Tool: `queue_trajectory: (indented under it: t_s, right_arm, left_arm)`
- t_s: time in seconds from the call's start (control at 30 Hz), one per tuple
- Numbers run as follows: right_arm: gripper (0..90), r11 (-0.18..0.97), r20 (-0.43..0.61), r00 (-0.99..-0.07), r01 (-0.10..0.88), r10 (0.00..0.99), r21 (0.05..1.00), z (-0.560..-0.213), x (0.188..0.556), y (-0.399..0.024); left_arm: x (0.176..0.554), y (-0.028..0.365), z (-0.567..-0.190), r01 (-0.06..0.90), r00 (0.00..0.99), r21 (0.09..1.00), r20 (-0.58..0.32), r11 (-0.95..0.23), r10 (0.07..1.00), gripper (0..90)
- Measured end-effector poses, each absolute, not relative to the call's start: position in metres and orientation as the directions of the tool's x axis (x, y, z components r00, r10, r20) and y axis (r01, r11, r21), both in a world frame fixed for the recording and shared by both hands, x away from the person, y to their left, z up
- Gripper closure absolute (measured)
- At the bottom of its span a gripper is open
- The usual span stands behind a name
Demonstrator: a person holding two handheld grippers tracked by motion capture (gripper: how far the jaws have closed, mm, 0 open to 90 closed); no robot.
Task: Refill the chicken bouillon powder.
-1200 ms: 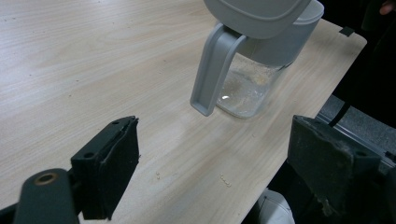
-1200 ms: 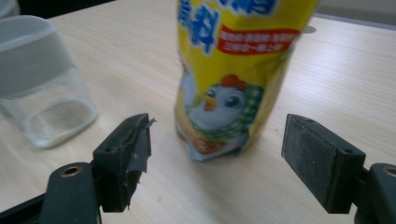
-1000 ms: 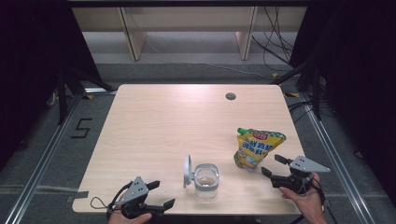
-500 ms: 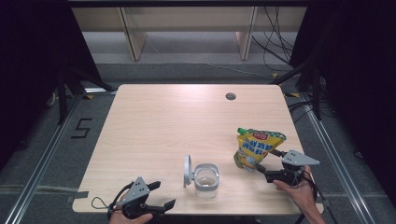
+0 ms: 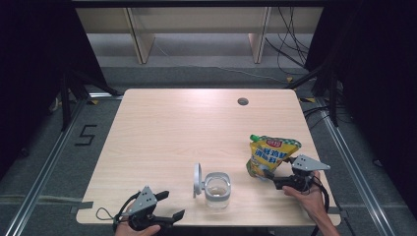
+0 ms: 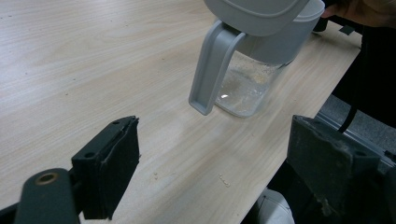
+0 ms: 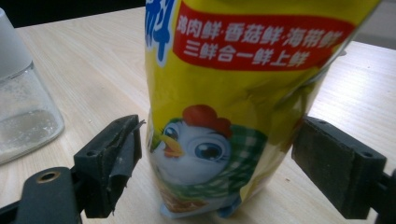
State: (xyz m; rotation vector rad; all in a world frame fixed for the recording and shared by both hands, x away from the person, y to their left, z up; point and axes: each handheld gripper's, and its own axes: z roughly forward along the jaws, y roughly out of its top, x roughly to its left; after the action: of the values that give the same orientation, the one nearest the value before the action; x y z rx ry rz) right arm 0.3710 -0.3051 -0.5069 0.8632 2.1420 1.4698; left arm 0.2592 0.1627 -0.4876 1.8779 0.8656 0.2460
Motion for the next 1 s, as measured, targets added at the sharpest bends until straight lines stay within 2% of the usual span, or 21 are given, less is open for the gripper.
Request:
queue_trajectory:
  t_s: [0.07, 0.23, 0.27, 0.4, 0.6, 0.7, 0.8, 1.0]
  right_arm:
    - [17.3, 0.227, 0.058, -0.719, 0.294, 0.693, 0.928, -0.507, 0.371, -0.303]
    - [17.0, 0.235, 0.009, -0.728, 0.234, 0.686, 0.943, -0.509, 0.378, -0.305]
    - [17.0, 0.219, 0.067, -0.724, 0.293, 0.687, 0.931, -0.510, 0.375, -0.303]
    - [16.7, 0.217, 0.038, -0.731, 0.250, 0.681, 0.944, -0.511, 0.379, -0.300]
    - [16.5, 0.187, 0.070, -0.734, 0.263, 0.675, 0.946, -0.513, 0.384, -0.298]
    - [16.0, 0.186, 0.040, -0.737, 0.222, 0.675, 0.957, -0.515, 0.388, -0.295]
    - [16.0, 0.181, 0.095, -0.752, 0.276, 0.652, 0.944, -0.514, 0.387, -0.295]
    - [16.0, 0.187, 0.081, -0.746, 0.269, 0.661, 0.945, -0.513, 0.388, -0.294]
  left_arm:
    - [0.260, 0.164, -0.488, 0.442, 0.736, 0.858, -0.180, -0.262, 0.653, 16.4]
    - [0.260, 0.162, -0.490, 0.452, 0.729, 0.859, -0.201, -0.240, 0.654, 16.5]
    - [0.260, 0.162, -0.489, 0.453, 0.730, 0.857, -0.199, -0.245, 0.653, 16.4]
    - [0.260, 0.162, -0.490, 0.452, 0.731, 0.859, -0.204, -0.239, 0.651, 16.4]
    - [0.261, 0.163, -0.489, 0.444, 0.736, 0.865, -0.204, -0.233, 0.645, 16.4]
    - [0.260, 0.162, -0.489, 0.455, 0.729, 0.862, -0.215, -0.225, 0.650, 16.4]
    - [0.260, 0.162, -0.490, 0.455, 0.728, 0.863, -0.217, -0.220, 0.650, 16.4]
    - [0.260, 0.162, -0.489, 0.455, 0.726, 0.862, -0.214, -0.222, 0.654, 16.4]
